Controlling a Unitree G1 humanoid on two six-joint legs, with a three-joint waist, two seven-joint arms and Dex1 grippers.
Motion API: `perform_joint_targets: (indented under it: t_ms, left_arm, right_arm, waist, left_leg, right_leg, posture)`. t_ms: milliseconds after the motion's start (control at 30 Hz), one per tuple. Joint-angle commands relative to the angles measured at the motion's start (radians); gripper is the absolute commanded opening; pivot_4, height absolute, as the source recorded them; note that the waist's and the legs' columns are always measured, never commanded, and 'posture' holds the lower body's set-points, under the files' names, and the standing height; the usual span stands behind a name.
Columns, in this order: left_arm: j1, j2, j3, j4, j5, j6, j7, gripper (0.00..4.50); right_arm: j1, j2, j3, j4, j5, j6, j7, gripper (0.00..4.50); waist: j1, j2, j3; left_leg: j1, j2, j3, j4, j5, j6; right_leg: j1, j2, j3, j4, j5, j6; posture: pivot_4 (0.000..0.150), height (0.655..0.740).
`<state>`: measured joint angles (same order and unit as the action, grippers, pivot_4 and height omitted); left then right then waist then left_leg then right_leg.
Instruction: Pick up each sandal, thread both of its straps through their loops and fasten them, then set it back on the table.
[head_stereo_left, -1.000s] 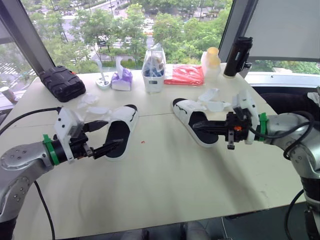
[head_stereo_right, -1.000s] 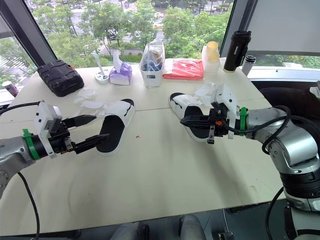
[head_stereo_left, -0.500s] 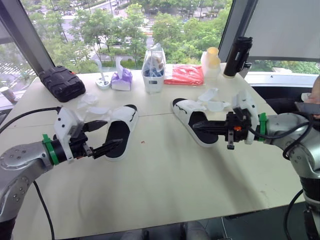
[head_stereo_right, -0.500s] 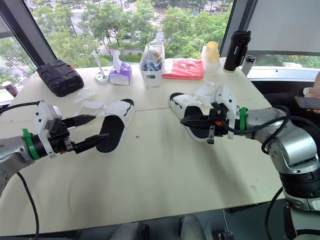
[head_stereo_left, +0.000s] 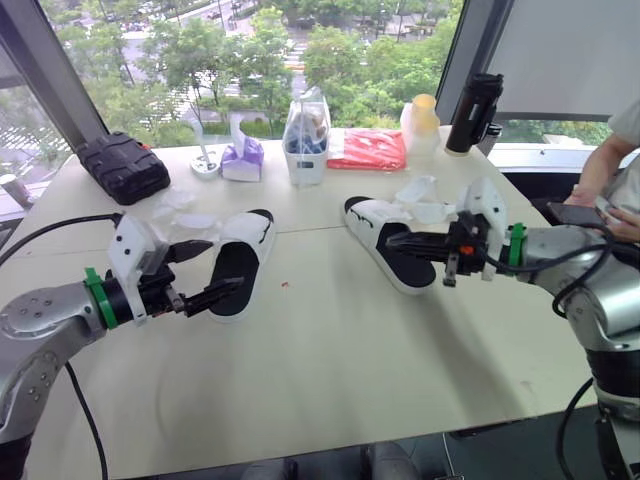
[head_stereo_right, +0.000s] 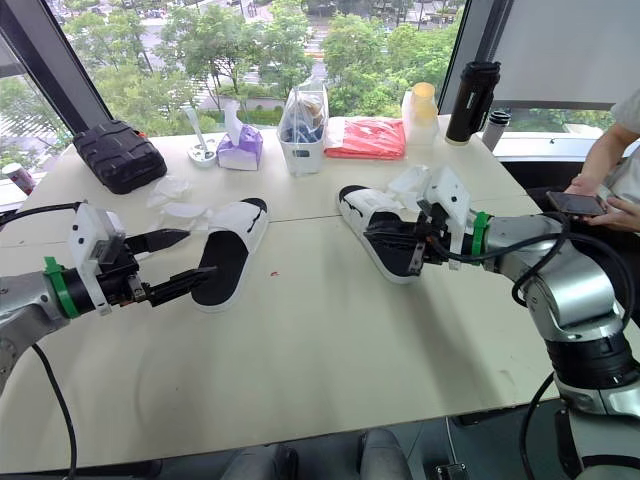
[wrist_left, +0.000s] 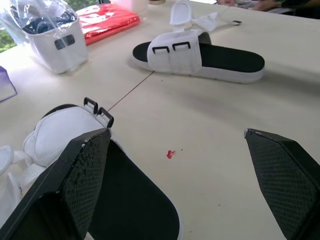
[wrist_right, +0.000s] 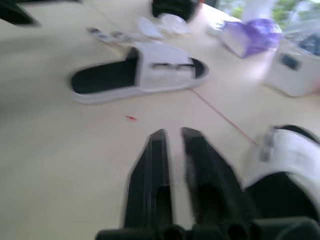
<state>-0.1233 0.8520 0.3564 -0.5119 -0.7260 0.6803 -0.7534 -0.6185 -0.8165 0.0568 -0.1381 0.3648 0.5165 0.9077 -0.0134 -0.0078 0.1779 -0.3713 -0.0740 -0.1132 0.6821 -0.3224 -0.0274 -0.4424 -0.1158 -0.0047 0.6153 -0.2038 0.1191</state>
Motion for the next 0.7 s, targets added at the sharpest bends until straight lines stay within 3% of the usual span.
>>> perform_joint_targets:
  t_ms: [33, 167, 400, 700]
  left_arm:
    - [-0.015, -0.011, -0.019, -0.015, 0.018, -0.026, 0.012, 4.5]
    - [-0.018, -0.018, -0.034, -0.015, 0.033, -0.034, 0.015, 4.5]
    - [-0.013, -0.024, -0.029, -0.025, 0.044, -0.039, 0.027, 4.5]
    - [0.01, -0.027, -0.013, -0.06, 0.036, -0.031, 0.052, 4.5]
  right_arm:
    - [-0.098, 0.052, 0.067, 0.178, -0.203, -0.168, -0.115, 2.35]
    - [-0.204, 0.091, 0.166, 0.394, -0.412, -0.357, -0.207, 4.46]
    - [-0.41, 0.168, 0.359, 0.82, -0.739, -0.75, -0.385, 4.46]
    - [-0.548, 0.266, 0.465, 1.174, -0.931, -0.959, -0.533, 4.46]
  waist:
    - [-0.001, 0.0, 0.0]
    - [-0.001, 0.0, 0.0]
    - [-0.006, 0.001, 0.0]
    - [-0.009, 0.0, 0.0]
  left_leg:
    - [0.0, 0.0, 0.001, 0.0, 0.0, 0.0]
    - [-0.001, 0.0, 0.0, -0.002, 0.004, -0.008]
    - [-0.001, 0.0, 0.0, -0.003, 0.004, -0.008]
    - [0.0, 0.0, 0.0, -0.003, 0.005, -0.009]
  right_leg:
    - [0.0, 0.0, 0.0, 0.0, 0.0, 0.0]
    - [-0.002, 0.001, 0.0, 0.0, 0.001, -0.001]
    - [-0.002, 0.001, 0.0, 0.0, 0.001, -0.001]
    - [-0.002, 0.002, 0.001, 0.0, 0.002, -0.003]
  posture:
    - [0.15, 0.74]
    - [0.15, 0.74]
    - [0.15, 0.74]
    - [0.15, 0.74]
